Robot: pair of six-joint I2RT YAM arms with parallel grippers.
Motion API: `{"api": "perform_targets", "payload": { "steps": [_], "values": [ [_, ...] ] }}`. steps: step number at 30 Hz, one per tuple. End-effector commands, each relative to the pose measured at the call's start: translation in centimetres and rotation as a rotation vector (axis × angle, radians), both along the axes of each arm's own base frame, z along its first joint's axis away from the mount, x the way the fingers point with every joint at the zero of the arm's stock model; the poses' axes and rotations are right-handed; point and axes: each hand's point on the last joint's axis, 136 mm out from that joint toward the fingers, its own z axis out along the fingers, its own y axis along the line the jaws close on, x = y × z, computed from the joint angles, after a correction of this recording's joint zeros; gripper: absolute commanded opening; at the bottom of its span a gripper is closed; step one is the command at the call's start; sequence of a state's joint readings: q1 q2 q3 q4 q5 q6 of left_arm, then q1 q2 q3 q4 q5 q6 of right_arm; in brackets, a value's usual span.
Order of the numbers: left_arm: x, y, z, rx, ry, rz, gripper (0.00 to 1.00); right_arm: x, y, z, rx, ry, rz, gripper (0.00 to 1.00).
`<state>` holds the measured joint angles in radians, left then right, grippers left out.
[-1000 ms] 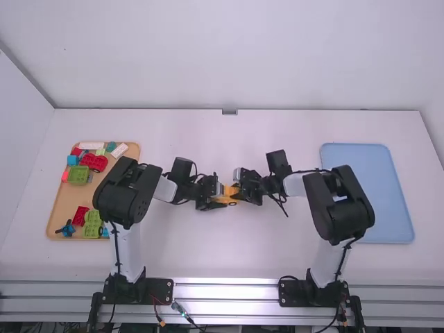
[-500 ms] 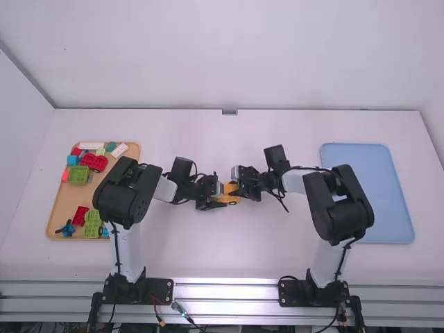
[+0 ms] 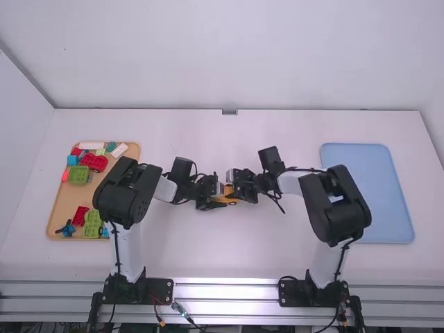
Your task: Assemble lego blocks to make yellow taxi
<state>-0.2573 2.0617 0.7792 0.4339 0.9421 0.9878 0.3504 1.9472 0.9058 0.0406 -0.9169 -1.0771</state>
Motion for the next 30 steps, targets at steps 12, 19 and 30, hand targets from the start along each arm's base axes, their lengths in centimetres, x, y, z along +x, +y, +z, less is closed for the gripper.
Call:
{"api": "perform_targets", "payload": {
  "steps": [12,19,30],
  "values": [
    [-1.5,-0.2,-0.7,-0.002,0.010,-0.076,0.53,-0.5,0.7,-0.2,-0.011,0.022,0.017,0.00],
    [-1.5,-0.1,-0.8,0.004,0.014,-0.074,0.53,-0.3,0.5,-0.5,-0.037,0.049,-0.016,0.00],
    [-1.8,-0.1,-0.9,0.008,0.026,-0.078,0.52,-1.2,0.8,-1.0,-0.041,0.058,0.001,0.00]
  ]
}}
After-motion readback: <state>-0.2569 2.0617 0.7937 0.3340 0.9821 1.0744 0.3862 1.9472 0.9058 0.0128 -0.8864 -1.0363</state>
